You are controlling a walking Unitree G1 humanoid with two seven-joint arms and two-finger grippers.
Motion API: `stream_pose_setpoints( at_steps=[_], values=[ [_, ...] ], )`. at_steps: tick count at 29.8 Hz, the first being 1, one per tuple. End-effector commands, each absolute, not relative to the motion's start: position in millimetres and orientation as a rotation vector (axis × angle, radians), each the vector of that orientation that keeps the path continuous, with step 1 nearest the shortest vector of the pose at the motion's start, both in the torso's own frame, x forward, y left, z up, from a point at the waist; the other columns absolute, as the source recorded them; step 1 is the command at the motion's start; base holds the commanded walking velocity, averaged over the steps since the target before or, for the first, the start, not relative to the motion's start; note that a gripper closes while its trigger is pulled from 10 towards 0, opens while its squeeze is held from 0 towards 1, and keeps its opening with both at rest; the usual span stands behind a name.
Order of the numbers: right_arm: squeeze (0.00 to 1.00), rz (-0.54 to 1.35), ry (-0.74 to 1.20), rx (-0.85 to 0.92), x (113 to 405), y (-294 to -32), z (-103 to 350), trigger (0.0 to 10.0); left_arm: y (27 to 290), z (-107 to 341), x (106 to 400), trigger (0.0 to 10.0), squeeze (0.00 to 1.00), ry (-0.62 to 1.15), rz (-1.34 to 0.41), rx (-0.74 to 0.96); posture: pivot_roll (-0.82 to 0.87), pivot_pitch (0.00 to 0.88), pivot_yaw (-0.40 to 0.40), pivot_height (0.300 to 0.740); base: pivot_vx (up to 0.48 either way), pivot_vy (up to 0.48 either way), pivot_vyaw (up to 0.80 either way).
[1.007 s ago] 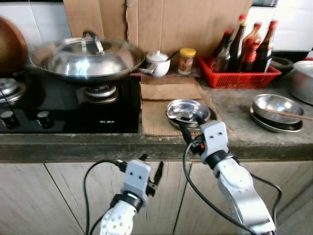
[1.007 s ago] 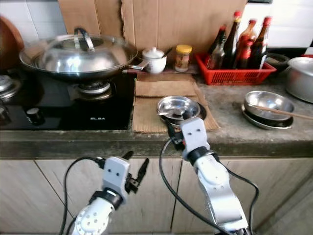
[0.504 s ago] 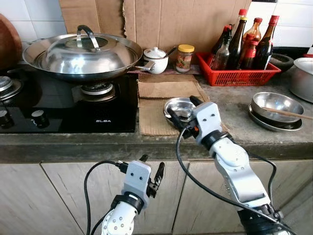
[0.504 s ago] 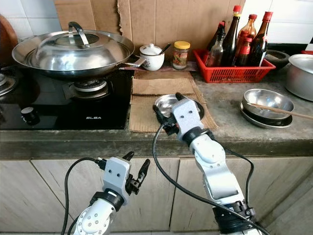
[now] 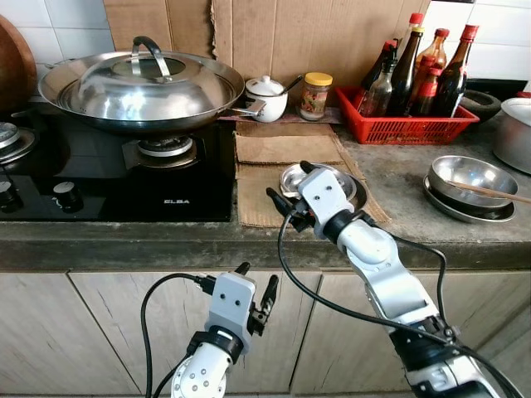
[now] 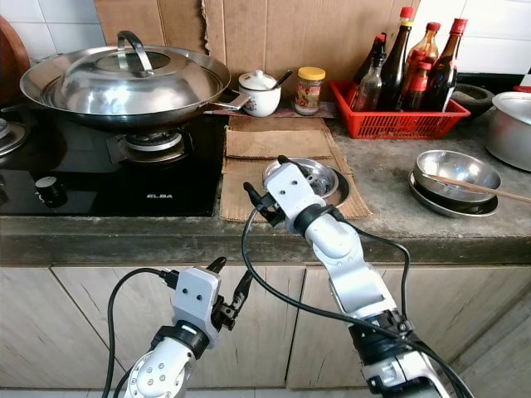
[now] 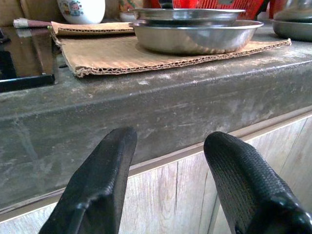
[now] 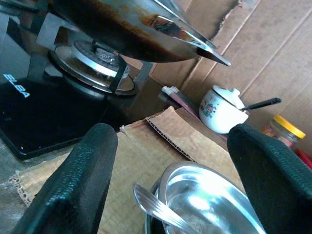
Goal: Kitchen organization
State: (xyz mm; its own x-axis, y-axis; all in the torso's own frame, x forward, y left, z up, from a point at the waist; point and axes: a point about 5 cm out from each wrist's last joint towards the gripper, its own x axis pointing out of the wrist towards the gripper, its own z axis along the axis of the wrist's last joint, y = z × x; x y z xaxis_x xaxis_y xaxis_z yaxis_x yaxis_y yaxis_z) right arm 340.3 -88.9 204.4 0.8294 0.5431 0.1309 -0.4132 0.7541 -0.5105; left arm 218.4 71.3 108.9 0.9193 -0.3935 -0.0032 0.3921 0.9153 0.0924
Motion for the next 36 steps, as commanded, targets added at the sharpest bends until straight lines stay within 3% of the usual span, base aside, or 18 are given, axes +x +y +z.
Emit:
stream_pose_setpoints(
  at_steps=[1, 13, 14, 15, 16, 17, 18, 24, 25, 26, 36],
  values=[
    [0.00, 0.539, -0.276, -0.539, 343.0, -86.6, 203.8, 10.0, 69.8, 113.3, 216.3, 10.0, 0.00, -0.034, -0.407, 0.092, 0.03, 0.000, -0.089, 0.740, 0.000, 0.000, 0.00],
    [0.00, 0.520, -0.235, -0.620, 348.8, -88.5, 195.5, 9.9, 69.5, 112.9, 214.7, 10.0, 0.00, -0.029, -0.403, 0.089, 0.03, 0.000, -0.091, 0.740, 0.000, 0.000, 0.00],
    [0.00, 0.517, -0.234, -0.623, 349.0, -88.8, 195.5, 7.0, 69.4, 112.8, 214.7, 10.0, 0.00, -0.029, -0.403, 0.089, 0.03, 0.000, -0.091, 0.740, 0.000, 0.000, 0.00],
    [0.00, 0.514, -0.233, -0.626, 349.7, -89.4, 195.8, 6.2, 69.4, 112.9, 214.9, 10.0, 0.00, -0.029, -0.402, 0.089, 0.03, 0.000, -0.093, 0.740, 0.000, 0.000, 0.00],
    [0.00, 0.513, -0.232, -0.627, 350.2, -89.6, 196.0, 4.6, 69.3, 113.2, 215.0, 10.0, 0.00, -0.029, -0.402, 0.088, 0.03, 0.000, -0.093, 0.740, 0.000, 0.000, 0.00],
    [0.00, 0.513, -0.231, -0.626, 350.5, -89.7, 196.1, 4.6, 69.3, 113.3, 215.1, 10.0, 0.00, -0.029, -0.401, 0.088, 0.03, 0.000, -0.093, 0.740, 0.000, 0.000, 0.00],
    [0.00, 0.506, -0.231, -0.633, 351.3, -90.6, 196.8, 0.0, 68.9, 113.7, 215.3, 10.0, 0.00, -0.030, -0.402, 0.088, 0.02, 0.000, -0.092, 0.740, 0.000, 0.000, 0.00],
    [0.00, 0.505, -0.235, -0.633, 352.4, -90.6, 198.8, 0.0, 68.7, 114.0, 215.3, 10.0, 0.00, -0.031, -0.399, 0.085, 0.03, 0.000, -0.094, 0.740, 0.000, 0.000, 0.00],
    [0.00, 0.506, -0.236, -0.633, 352.3, -89.8, 198.8, 2.7, 68.6, 113.9, 215.3, 10.0, 0.00, -0.031, -0.398, 0.085, 0.03, 0.000, -0.094, 0.740, 0.000, 0.000, 0.00],
    [0.00, 0.511, -0.236, -0.636, 352.0, -89.1, 198.6, 10.0, 68.6, 113.9, 215.2, 10.0, 0.00, -0.030, -0.397, 0.086, 0.02, 0.000, -0.093, 0.740, 0.000, 0.000, 0.00],
    [0.00, 0.518, -0.234, -0.647, 352.9, -88.3, 198.7, 10.0, 69.2, 113.9, 215.2, 10.0, 0.00, -0.030, -0.393, 0.084, 0.02, 0.000, -0.095, 0.740, 0.000, 0.000, 0.00]
  ],
)
